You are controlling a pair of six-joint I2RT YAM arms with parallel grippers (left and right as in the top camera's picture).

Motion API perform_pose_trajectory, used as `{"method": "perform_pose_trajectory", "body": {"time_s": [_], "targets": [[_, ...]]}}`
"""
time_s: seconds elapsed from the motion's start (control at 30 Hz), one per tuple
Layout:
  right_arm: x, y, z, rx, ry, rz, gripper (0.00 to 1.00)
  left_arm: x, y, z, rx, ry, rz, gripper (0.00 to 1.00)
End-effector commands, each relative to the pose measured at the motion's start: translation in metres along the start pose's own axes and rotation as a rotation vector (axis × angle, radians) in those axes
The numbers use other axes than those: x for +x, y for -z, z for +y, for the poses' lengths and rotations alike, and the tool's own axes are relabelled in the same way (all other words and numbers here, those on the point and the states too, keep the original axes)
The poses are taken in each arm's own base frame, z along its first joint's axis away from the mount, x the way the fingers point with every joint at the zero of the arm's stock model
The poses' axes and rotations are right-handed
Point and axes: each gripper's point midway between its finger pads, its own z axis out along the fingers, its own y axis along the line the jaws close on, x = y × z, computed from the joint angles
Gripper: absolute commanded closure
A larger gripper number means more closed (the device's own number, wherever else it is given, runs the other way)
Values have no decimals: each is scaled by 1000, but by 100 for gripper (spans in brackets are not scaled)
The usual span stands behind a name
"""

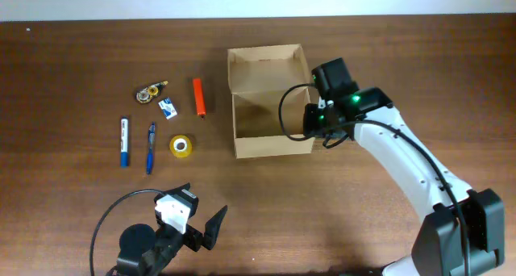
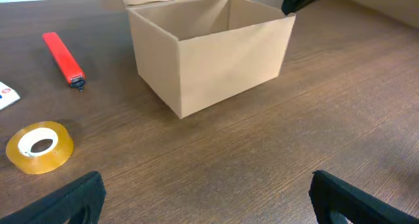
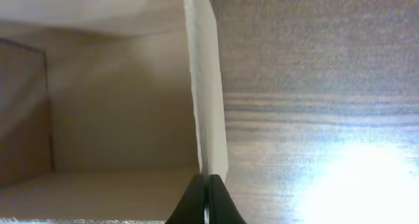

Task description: Pack container

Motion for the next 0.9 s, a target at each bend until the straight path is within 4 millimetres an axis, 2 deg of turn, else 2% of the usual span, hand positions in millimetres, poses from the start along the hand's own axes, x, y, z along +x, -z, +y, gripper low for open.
{"method": "perform_pose_trajectory", "body": {"time_s": [0.0,0.27,0.67,0.87], "targets": [[10,2,6,54,1,-15,96,-1,0,-3,14,2,-7,1],[18,3,19,110,64,-47,96,-1,0,-3,14,2,-7,1],[38,-10,5,154,158,16,96,-1,0,-3,14,2,-7,1],[41,-11,4,153,211,29,96,-1,0,-3,14,2,-7,1]]}}
